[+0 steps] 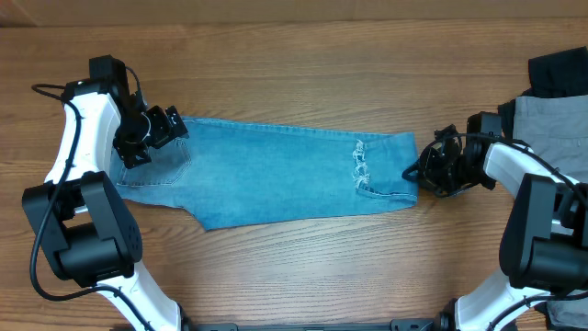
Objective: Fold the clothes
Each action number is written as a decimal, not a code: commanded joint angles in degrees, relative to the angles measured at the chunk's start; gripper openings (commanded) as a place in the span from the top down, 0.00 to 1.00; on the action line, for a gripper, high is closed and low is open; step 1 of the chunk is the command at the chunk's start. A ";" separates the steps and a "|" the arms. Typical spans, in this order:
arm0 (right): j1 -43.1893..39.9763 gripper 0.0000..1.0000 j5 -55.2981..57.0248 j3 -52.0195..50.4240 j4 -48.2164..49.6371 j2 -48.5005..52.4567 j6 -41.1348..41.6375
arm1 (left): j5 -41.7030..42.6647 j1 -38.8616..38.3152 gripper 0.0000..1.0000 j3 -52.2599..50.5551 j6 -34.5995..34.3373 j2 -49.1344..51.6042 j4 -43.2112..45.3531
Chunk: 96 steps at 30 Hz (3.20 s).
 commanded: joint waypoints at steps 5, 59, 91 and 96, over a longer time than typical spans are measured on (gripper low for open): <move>-3.21 0.96 2.58 10.84 -11.15 -0.17 1.77 | -0.59 -0.44 0.00 -0.31 -0.31 0.50 -0.22; 23.74 0.96 42.75 15.65 -17.53 -10.91 21.07 | 36.24 -22.12 0.36 -0.31 16.06 0.50 0.76; 20.15 0.96 30.71 15.63 -17.42 -10.91 18.45 | 32.28 -47.67 0.96 -0.28 -15.82 18.29 40.89; 20.28 0.96 24.44 15.63 -15.65 -10.91 18.45 | 29.57 -48.52 0.96 -0.28 -17.70 18.51 43.06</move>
